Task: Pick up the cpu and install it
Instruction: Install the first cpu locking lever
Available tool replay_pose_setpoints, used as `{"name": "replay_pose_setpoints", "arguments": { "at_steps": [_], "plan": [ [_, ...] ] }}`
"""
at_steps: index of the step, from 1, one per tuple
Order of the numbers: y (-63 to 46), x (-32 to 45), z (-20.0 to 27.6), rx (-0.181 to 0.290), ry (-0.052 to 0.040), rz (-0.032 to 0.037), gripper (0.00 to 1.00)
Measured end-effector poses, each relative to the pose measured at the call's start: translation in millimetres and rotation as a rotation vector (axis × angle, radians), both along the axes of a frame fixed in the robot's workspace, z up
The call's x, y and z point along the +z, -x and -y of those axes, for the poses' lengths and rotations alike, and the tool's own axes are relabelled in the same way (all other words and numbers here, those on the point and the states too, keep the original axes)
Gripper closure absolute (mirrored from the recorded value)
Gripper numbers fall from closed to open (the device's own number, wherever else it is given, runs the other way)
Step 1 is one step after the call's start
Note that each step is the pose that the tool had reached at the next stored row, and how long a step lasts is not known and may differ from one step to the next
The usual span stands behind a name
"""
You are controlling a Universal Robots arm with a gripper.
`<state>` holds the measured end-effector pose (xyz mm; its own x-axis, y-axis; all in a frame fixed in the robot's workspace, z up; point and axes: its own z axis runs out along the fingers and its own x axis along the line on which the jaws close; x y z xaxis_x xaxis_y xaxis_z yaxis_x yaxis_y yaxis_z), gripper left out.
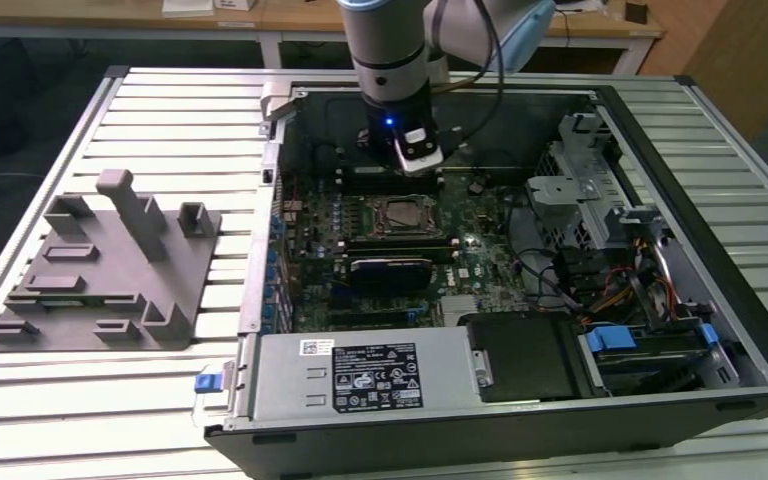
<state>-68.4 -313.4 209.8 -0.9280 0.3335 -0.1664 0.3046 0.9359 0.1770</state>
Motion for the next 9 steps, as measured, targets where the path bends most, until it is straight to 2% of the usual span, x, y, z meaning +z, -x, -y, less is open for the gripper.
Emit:
{"name": "replay_pose_setpoints", "arguments": {
  "at_steps": [4,9],
  "plan": [
    [-7.6,-0.2,0.1,0.0,0.0169,-0.0318,0.89],
    [-16.2,-0.3,0.1,0.0,0.0402,-0.0803,0.89]
  ]
}}
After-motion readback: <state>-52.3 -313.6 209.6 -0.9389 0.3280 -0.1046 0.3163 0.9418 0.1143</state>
